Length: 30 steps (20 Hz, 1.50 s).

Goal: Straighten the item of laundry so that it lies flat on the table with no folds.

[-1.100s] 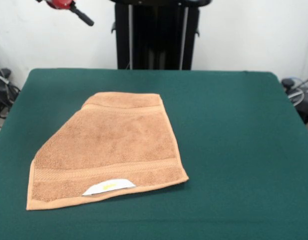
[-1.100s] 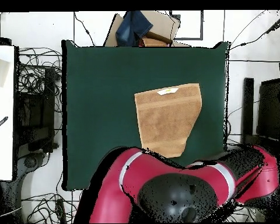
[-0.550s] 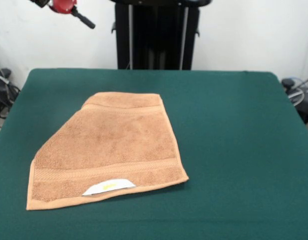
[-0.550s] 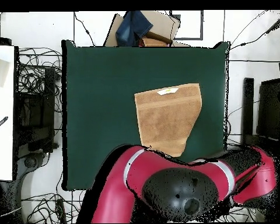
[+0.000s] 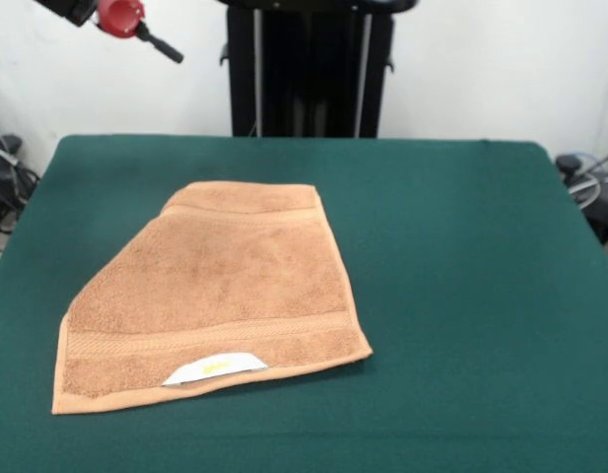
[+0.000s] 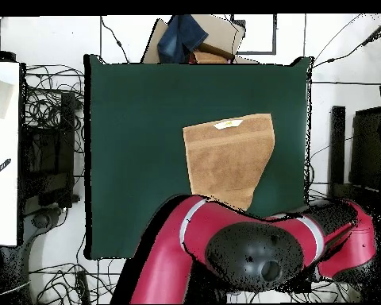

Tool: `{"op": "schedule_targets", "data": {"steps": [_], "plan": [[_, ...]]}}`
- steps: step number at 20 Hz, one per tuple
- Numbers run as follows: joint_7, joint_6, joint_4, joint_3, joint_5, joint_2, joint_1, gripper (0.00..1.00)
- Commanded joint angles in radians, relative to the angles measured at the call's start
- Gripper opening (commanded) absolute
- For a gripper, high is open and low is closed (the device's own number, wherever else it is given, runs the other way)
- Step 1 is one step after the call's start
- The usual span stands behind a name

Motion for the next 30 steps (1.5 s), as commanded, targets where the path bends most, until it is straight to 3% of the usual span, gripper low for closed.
{"op": "schedule_targets", "data": {"steps": [1,7,16,30], "plan": [[0.209,-0.050,-0.092,0.171,-0.002,0.064,-0.003,0.00],[0.209,-0.040,-0.117,0.175,0.014,0.088,-0.004,0.00],[0.322,-0.047,-0.180,0.171,0.058,0.107,0.004,0.00],[0.345,-0.220,-0.329,-0.126,0.362,0.325,0.025,0.00]]}}
